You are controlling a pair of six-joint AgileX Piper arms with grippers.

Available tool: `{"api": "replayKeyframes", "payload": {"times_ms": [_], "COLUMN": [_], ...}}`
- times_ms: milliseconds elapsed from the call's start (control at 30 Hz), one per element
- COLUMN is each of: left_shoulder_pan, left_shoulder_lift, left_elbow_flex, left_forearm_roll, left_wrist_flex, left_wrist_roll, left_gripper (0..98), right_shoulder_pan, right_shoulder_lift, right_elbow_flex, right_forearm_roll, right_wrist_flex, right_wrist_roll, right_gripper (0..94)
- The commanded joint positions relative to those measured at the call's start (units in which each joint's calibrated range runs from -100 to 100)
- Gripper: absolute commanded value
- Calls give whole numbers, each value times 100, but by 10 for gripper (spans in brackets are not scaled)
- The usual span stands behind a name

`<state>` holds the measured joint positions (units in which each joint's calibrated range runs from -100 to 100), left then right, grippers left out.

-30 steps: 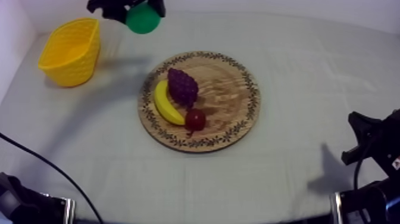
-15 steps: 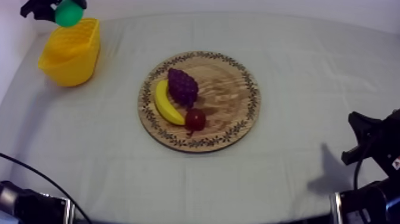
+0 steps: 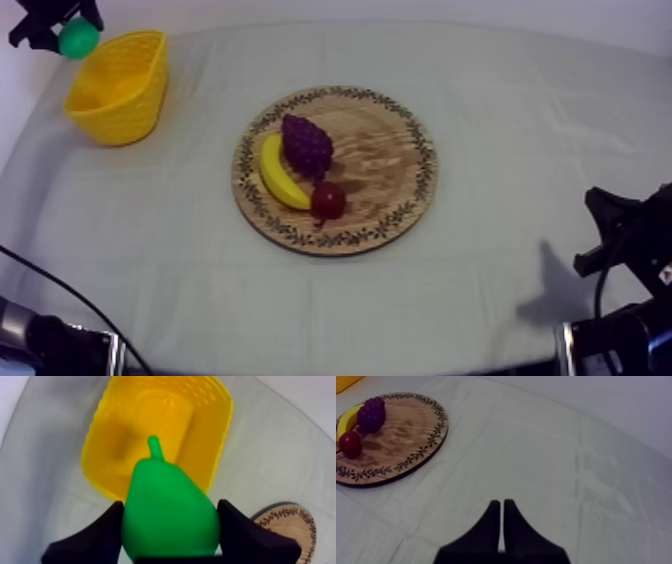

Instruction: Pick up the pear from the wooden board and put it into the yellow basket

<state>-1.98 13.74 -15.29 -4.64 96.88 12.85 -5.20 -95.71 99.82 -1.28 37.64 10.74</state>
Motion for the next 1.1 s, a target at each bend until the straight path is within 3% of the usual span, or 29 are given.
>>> {"api": "replayKeyframes", "payload": {"times_ms": [0, 767, 867, 1067], "left_shoulder_pan": [-23, -249, -277, -325], "left_shoulder_lift": [318, 3256, 3373, 3479], "left_elbow_flex": [-212, -2340, -2414, -2447], "left_forearm_roll": [-2, 67, 121, 186], "left_wrist_flex": [-6, -86, -159, -296], "left_wrist_roll": [-16, -170, -158, -98], "left_gripper": [504, 518, 570, 785], "right_shoulder_pan": [-1, -1, -1, -1], "right_shoulder_lift": [-4, -4, -4, -4], "right_elbow_flex": [-5, -5, -5, -5], "right_forearm_roll": [-1, -1, -1, -1], "right_wrist_flex": [2, 2, 2, 2], "right_wrist_roll": [-2, -2, -2, -2], "right_gripper": [4, 4, 4, 4]}}
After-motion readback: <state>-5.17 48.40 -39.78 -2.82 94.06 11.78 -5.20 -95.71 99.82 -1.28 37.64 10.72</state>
